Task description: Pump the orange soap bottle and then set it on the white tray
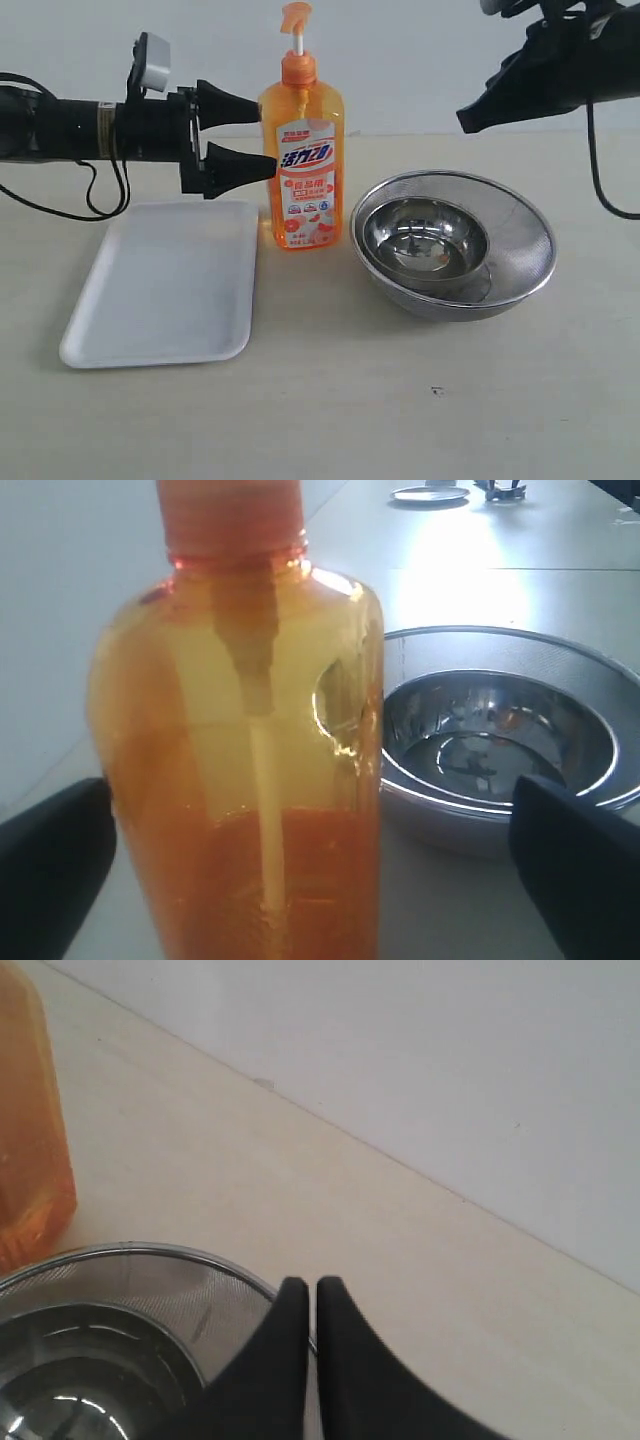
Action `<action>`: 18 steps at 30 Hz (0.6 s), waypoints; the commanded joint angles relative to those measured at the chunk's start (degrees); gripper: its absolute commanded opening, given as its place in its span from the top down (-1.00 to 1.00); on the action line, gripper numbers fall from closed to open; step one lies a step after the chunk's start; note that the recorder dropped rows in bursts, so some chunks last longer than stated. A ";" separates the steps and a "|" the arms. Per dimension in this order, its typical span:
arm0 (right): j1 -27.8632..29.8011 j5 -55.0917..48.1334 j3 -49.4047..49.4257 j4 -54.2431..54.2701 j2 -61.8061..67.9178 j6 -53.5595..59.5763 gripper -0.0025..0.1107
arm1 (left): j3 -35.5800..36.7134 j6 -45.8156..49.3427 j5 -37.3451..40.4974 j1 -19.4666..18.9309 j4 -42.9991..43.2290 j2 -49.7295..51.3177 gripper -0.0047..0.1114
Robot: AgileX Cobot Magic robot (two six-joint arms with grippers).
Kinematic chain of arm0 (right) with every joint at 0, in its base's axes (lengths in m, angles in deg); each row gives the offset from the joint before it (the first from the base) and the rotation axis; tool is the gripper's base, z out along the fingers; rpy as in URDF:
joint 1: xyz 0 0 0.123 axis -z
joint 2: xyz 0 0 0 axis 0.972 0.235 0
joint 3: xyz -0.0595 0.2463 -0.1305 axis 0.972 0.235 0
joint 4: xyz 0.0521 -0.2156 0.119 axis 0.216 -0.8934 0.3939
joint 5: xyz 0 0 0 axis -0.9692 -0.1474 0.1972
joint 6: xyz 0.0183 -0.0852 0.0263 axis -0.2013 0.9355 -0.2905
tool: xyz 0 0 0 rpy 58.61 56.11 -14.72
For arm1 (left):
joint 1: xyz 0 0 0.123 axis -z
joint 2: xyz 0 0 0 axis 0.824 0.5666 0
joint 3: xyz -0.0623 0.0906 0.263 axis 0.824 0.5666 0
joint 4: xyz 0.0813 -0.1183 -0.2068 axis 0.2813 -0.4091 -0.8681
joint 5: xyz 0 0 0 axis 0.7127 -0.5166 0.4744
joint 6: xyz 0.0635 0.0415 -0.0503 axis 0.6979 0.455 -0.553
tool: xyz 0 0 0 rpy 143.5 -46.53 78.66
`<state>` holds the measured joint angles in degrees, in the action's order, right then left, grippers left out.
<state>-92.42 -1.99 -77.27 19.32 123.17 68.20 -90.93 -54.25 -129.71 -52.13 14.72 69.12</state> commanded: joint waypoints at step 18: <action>-1.60 5.74 -0.80 0.16 0.49 1.15 0.96 | -4.24 -2.86 1.91 2.74 -4.24 4.94 -0.95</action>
<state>-93.14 2.73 -77.71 19.32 123.65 68.63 -94.87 -56.55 -128.00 -49.73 11.32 74.27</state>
